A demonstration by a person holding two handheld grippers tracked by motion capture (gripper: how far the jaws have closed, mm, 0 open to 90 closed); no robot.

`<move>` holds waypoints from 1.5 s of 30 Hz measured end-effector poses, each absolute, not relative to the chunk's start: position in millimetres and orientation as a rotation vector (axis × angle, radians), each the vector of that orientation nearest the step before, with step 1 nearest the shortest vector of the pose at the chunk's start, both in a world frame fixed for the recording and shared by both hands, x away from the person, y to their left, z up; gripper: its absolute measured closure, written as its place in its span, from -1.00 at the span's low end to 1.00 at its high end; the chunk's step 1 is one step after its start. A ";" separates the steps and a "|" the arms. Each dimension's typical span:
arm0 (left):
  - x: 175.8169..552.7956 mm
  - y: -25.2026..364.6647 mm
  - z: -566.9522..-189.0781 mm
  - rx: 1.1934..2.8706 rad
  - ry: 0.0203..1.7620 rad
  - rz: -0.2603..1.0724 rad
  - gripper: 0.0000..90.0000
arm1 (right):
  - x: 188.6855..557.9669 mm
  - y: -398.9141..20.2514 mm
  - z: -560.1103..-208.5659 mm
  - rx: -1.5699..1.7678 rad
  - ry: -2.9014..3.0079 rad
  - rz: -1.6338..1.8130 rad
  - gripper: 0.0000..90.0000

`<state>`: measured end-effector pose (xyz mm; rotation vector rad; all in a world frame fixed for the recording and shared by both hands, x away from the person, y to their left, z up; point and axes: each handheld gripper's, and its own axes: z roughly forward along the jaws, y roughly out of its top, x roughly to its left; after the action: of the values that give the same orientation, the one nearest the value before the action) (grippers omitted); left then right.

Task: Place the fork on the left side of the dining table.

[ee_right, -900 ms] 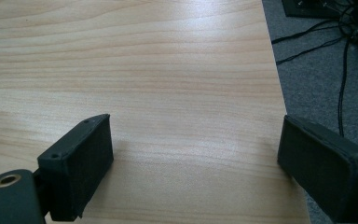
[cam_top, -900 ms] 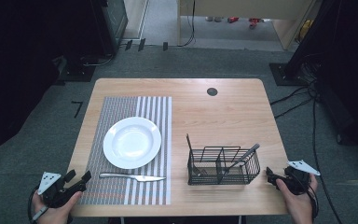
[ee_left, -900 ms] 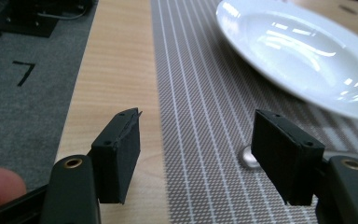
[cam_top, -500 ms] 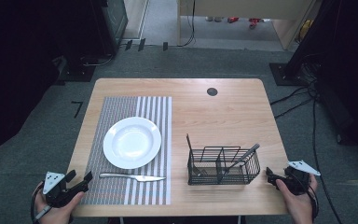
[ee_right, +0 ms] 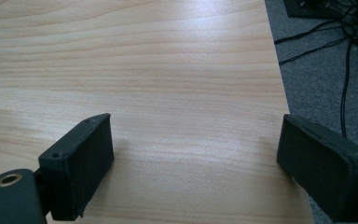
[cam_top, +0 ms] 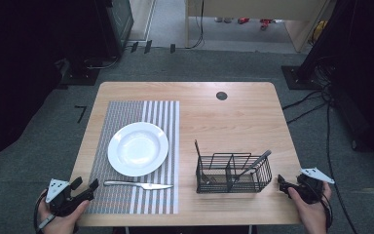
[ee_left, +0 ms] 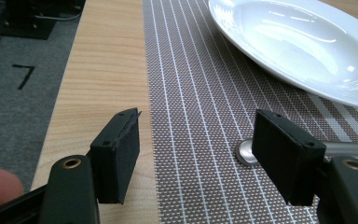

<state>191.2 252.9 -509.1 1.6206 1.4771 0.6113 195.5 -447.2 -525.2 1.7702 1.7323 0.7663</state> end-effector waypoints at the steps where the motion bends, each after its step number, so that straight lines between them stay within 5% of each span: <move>1: 190.7 251.5 -507.6 1.620 1.476 0.627 -0.27 | 195.4 -447.2 -525.2 1.771 1.732 0.766 -0.76; 15: 189.1 226.8 -477.0 1.620 1.387 0.644 -0.42 | 194.5 -447.0 -525.3 1.769 1.729 0.768 -0.75; 45: 217.3 132.4 -423.7 1.681 1.129 0.513 -0.35 | 193.8 -446.6 -525.6 1.772 1.722 0.769 -0.75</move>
<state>217.3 132.4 -423.7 1.6813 1.1288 0.5129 193.8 -446.6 -525.6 1.7717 1.7225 0.7695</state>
